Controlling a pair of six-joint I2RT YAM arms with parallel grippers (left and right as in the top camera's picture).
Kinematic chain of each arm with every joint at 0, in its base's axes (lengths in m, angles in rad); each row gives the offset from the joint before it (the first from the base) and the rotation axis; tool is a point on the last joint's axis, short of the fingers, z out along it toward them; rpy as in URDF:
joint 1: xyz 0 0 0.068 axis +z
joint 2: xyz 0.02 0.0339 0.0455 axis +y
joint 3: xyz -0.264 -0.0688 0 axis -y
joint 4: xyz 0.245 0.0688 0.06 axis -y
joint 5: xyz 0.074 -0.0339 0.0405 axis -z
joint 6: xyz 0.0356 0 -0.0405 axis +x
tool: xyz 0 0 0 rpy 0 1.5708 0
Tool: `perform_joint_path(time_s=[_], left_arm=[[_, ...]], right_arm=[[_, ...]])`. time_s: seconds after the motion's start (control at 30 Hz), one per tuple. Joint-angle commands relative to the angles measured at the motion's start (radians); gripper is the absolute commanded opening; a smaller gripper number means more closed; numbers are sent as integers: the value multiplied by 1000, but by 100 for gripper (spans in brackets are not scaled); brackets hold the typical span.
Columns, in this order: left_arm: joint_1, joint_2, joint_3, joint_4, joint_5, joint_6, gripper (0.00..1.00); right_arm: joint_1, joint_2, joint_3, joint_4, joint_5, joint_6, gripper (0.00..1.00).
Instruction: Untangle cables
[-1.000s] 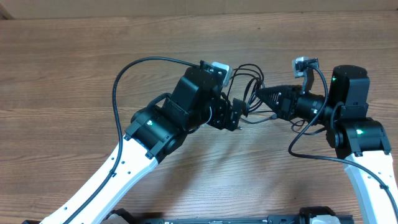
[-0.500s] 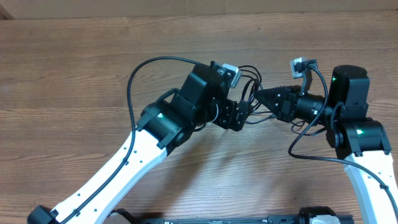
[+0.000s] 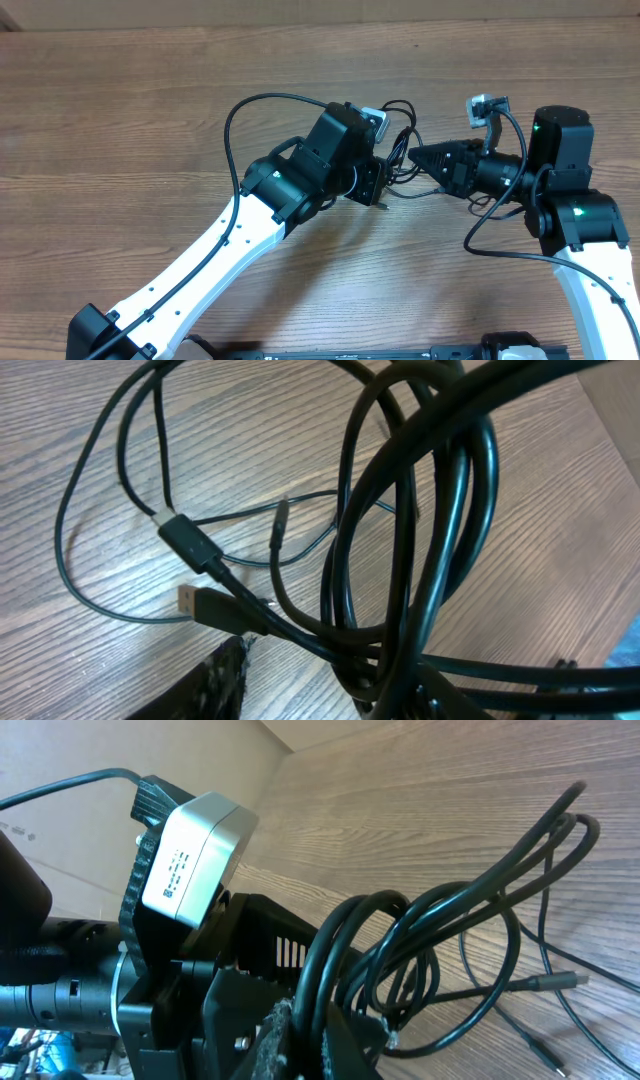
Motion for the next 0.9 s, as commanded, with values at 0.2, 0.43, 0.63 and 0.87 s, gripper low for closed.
perform_joint_path(time_s=[0.2,0.43,0.63,0.87], left_arm=[[11,10,16,-6,-26,1,26],[11,10,16,-6,8,5,4],[11,4,16,0,47,27,4],[12,-21,16,79,132,31,4]], right_arm=[[-2,-6,3,-8,-27,-28,4],[-2,-6,3,-10,-18,-28,4],[-2,-6,3,-13,55,-27,5],[-2,-6,3,-42,90,-28,38]])
